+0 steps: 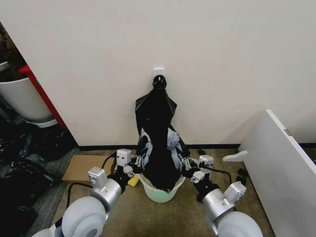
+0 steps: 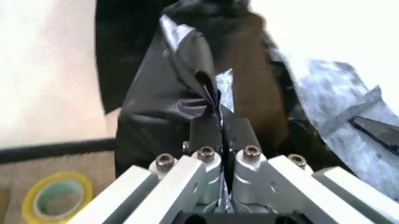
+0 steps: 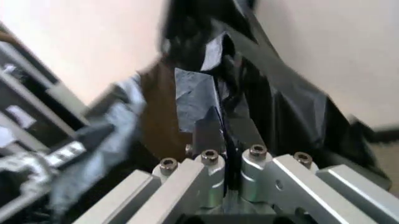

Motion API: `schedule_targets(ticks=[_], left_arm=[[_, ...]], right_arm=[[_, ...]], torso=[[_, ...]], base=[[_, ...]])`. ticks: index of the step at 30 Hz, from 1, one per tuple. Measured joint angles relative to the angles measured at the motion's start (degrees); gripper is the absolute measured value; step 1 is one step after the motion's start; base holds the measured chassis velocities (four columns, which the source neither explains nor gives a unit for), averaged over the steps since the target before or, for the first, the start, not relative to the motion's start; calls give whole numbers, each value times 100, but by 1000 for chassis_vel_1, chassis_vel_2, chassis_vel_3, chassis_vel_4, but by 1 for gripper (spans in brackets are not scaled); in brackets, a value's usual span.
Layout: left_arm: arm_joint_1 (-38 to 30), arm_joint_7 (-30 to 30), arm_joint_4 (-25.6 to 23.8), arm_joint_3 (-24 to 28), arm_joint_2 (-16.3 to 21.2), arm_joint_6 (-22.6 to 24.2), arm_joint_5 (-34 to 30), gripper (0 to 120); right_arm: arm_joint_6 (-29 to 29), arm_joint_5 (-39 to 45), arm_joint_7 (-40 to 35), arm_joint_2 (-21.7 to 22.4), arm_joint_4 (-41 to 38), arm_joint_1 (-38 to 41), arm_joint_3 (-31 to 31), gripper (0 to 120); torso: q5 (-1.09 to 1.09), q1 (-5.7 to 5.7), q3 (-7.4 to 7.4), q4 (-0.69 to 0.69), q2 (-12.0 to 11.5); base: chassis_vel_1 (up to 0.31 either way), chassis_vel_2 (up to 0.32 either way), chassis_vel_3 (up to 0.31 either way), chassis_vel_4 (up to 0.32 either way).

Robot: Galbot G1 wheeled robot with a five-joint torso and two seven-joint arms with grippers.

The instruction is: Place the garbage bag over the trash bin.

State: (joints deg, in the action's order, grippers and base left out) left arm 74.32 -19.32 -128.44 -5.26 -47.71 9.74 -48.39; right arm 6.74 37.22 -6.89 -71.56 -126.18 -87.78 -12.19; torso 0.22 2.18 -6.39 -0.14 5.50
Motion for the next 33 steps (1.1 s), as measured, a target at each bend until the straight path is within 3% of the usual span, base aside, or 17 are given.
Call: schedule_targets(ticks=[6, 11, 33], left_arm=[[9, 58, 731, 80, -379, -171, 230, 0], [139, 65, 972, 6, -589, -258, 224, 0], [775, -119, 747, -116, -396, -39, 248, 0]], right_arm=[[-155, -58, -448, -293, 694, 238, -3, 0], [-75, -106, -847, -282, 817, 264, -122, 0], [1036, -576, -1509, -19, 947, -89, -381, 0]], torso=[[0, 0, -1, 1, 0], [0, 0, 0, 1, 0], [0, 0, 0, 1, 0]], base=[[0, 0, 0, 0], [0, 0, 0, 0], [0, 0, 0, 0]])
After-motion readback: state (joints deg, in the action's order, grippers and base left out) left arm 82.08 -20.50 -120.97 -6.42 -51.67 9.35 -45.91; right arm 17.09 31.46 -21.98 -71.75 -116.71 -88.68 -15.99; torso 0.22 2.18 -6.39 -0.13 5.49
